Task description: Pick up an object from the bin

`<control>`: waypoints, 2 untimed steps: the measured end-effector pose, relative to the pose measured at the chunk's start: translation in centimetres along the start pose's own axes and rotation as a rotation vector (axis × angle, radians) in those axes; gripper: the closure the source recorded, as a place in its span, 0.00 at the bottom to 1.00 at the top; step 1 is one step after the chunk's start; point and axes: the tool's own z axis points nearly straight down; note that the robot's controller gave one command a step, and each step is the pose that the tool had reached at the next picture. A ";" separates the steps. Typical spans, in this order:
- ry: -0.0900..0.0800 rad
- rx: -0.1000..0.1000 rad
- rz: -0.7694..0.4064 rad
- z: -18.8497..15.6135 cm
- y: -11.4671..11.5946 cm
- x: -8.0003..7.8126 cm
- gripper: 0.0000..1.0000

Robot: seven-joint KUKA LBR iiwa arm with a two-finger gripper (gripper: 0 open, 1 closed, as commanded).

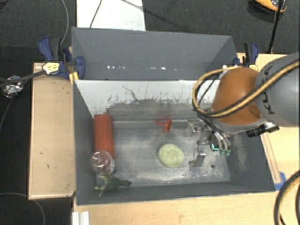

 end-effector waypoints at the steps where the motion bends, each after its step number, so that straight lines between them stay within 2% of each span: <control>1: -0.011 0.004 -0.034 1.8 1.2 -0.3 0.00; 2: -0.008 0.002 -0.050 2.8 2.0 -0.1 0.00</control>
Offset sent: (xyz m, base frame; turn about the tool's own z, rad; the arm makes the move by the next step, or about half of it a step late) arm -0.0041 0.0452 -0.0541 0.1884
